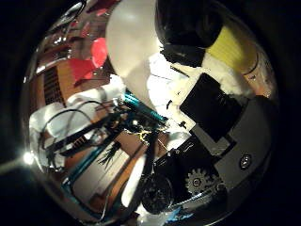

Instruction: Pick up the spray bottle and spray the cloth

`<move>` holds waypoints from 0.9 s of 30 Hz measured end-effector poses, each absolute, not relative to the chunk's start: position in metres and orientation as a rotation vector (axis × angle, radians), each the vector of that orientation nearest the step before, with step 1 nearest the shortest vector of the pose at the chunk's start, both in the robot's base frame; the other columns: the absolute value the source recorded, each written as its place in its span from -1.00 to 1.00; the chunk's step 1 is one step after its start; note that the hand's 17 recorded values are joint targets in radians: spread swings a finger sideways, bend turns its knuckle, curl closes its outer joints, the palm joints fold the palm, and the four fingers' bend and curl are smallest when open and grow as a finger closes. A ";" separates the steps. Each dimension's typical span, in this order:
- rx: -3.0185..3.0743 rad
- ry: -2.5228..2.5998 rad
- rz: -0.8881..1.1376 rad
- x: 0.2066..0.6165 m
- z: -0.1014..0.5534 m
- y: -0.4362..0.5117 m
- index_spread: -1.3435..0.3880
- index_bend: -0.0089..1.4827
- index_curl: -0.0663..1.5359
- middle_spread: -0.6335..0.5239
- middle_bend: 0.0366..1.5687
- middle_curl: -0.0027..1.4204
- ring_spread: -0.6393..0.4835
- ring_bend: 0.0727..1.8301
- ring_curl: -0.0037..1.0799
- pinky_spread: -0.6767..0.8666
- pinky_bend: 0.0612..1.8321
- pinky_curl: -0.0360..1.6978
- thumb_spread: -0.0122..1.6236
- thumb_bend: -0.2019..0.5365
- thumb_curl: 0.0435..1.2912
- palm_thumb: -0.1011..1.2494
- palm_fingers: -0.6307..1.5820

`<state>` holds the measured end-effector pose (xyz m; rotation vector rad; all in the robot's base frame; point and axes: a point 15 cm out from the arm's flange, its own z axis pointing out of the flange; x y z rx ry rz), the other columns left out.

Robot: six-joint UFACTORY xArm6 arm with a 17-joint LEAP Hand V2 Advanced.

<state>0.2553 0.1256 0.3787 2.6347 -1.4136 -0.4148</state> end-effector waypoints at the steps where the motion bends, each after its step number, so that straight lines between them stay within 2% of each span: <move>1: 2.675 -1.435 -0.477 0.253 0.386 0.138 0.34 0.60 -0.08 -0.06 0.73 -0.17 -0.15 0.59 0.08 -0.44 0.10 0.46 0.41 -0.48 -0.02 0.64 0.66; 7: 2.887 -1.538 -0.801 0.251 0.431 0.199 0.34 0.60 -0.08 -0.06 0.73 -0.17 -0.15 0.59 0.08 -0.43 0.10 0.47 0.41 -0.48 -0.01 0.66 0.66; 12: 3.073 -1.581 -0.957 0.261 0.460 0.238 0.34 0.60 -0.08 -0.06 0.73 -0.17 -0.15 0.59 0.08 -0.43 0.09 0.47 0.40 -0.48 -0.01 0.67 0.66; 19: 3.124 -1.577 -1.350 0.254 0.411 0.270 0.34 0.60 -0.07 -0.06 0.73 -0.17 -0.13 0.59 0.08 -0.42 0.09 0.48 0.38 -0.49 0.00 0.65 0.66; 24: 3.172 -1.615 -1.539 0.261 0.378 0.279 0.34 0.60 -0.07 -0.06 0.73 -0.17 -0.13 0.59 0.08 -0.41 0.09 0.48 0.37 -0.49 0.01 0.64 0.66; 27: 3.219 -1.645 -1.580 0.269 0.360 0.281 0.34 0.60 -0.07 -0.06 0.73 -0.17 -0.13 0.59 0.08 -0.41 0.09 0.48 0.37 -0.49 0.02 0.64 0.66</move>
